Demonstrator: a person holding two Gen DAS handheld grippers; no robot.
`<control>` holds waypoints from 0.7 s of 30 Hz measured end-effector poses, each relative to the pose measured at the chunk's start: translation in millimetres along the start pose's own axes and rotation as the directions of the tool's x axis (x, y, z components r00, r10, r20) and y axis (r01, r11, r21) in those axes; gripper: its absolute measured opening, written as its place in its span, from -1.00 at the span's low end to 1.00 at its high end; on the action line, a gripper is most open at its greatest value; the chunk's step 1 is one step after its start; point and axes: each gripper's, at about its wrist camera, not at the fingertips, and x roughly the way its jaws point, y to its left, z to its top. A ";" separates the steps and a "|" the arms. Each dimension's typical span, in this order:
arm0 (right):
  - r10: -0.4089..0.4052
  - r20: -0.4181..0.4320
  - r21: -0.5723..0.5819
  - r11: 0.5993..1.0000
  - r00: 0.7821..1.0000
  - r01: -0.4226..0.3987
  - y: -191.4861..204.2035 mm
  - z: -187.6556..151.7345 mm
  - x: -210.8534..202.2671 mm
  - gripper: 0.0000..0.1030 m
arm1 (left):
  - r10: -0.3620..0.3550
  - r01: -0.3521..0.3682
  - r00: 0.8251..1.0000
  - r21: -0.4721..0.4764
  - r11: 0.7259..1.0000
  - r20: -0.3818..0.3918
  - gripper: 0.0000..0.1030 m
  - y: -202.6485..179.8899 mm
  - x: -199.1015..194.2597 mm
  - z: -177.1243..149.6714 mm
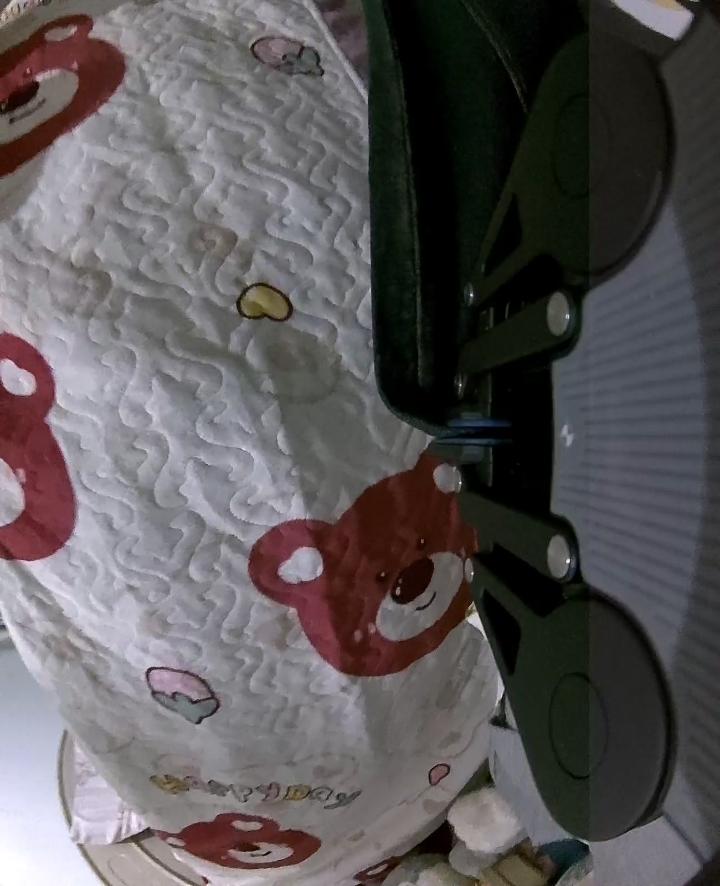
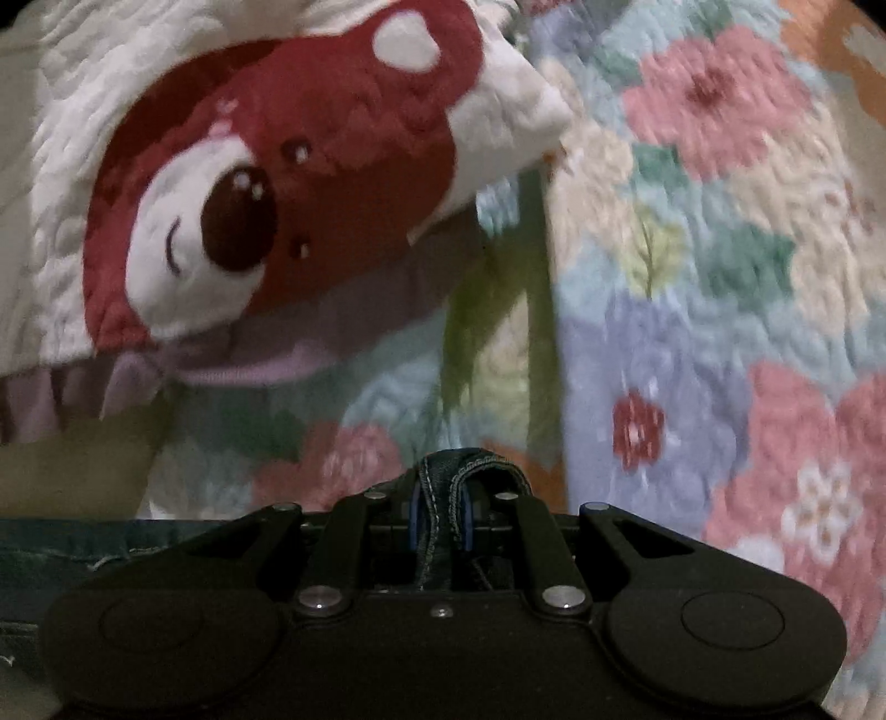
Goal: Fold clothes
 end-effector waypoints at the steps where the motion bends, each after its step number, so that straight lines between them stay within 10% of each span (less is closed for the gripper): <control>1: 0.012 -0.016 0.005 1.000 1.000 -0.012 0.7 5.5 5.8 -0.69 | -0.002 0.002 1.000 -0.002 1.000 -0.026 -0.91 -2.1 12.5 2.5; 3: 0.073 -0.107 0.046 0.997 0.992 -0.068 0.4 12.8 25.3 -0.22 | 0.019 -0.025 0.993 -0.052 0.998 -0.117 -0.64 -8.5 55.8 -2.0; 4: 0.104 -0.151 0.068 0.993 0.983 -0.094 0.3 16.5 35.0 -0.01 | 0.032 -0.037 0.985 -0.025 0.999 -0.167 -0.06 -18.1 70.7 -11.7; 5: 0.117 -0.184 0.085 0.991 0.976 -0.103 0.5 15.0 40.9 0.17 | 0.046 -0.044 0.975 0.015 0.999 -0.218 0.09 -28.9 83.6 -22.4; 7: 0.102 -0.223 0.103 0.991 0.969 -0.081 1.7 0.0 43.8 0.21 | 0.078 -0.051 0.945 0.095 0.994 -0.316 0.01 -50.4 109.4 -44.0; 12: 0.145 -0.261 0.216 0.972 0.954 -0.088 -9.9 -71.3 11.7 0.21 | -0.063 0.094 0.945 0.081 0.992 -0.322 0.20 -76.7 47.8 -87.6; 17: 0.264 -0.157 0.206 0.951 0.952 -0.230 5.7 -143.4 -77.7 0.21 | -0.243 0.251 0.852 -0.046 0.967 -0.465 0.27 -72.8 -18.4 -112.9; 21: 0.467 -0.121 0.202 0.876 0.876 -0.439 39.5 -179.2 -140.1 0.20 | -0.263 0.237 0.838 -0.116 0.965 -0.478 0.41 -59.7 -72.4 -139.6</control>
